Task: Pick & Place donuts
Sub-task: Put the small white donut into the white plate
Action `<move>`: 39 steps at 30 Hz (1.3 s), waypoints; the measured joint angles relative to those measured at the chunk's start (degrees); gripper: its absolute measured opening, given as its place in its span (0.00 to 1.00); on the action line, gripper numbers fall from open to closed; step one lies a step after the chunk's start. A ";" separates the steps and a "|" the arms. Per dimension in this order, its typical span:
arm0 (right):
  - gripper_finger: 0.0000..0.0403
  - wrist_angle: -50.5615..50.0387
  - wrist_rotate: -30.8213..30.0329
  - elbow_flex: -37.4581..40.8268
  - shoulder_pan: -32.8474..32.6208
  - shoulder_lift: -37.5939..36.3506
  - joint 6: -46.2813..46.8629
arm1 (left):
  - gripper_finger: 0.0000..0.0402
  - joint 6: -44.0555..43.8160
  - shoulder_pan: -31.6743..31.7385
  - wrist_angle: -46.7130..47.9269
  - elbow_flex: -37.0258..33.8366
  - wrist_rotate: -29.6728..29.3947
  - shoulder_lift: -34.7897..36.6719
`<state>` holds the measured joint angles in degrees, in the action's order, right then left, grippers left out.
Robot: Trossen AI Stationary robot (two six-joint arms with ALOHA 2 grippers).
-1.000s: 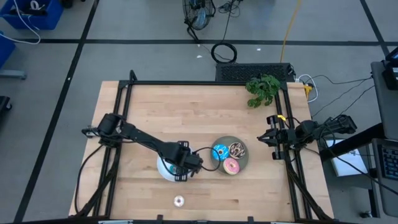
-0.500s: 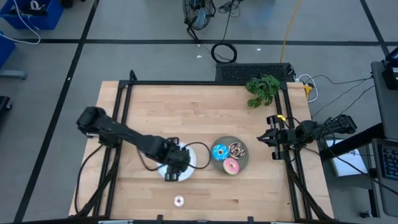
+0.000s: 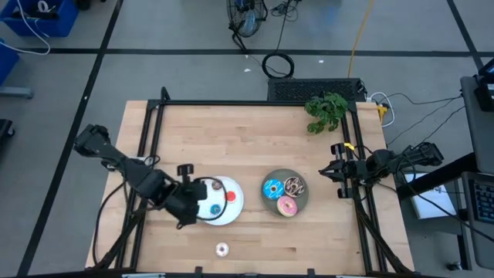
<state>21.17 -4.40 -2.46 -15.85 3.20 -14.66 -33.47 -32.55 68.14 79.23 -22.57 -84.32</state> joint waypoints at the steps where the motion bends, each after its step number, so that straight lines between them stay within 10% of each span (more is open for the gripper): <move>1: 0.00 0.00 0.00 0.00 -0.01 0.00 0.00 | 0.03 -0.26 -0.71 0.88 0.02 -0.38 0.10; 13: 0.00 0.00 0.00 0.00 -0.01 0.00 0.00 | 0.02 7.50 -4.80 -6.54 -1.33 -8.96 7.78; 23: 0.00 -0.11 0.00 0.00 0.01 0.00 -0.20 | 0.02 12.29 -4.17 -40.20 -26.06 -3.41 18.28; 39: 0.00 0.00 -0.02 0.02 0.01 0.00 -0.92 | 0.03 6.17 -5.30 -54.71 -31.00 -2.55 0.66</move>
<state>21.17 -4.43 -2.44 -15.84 3.20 -15.57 -27.30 -37.84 13.43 48.23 -25.12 -83.65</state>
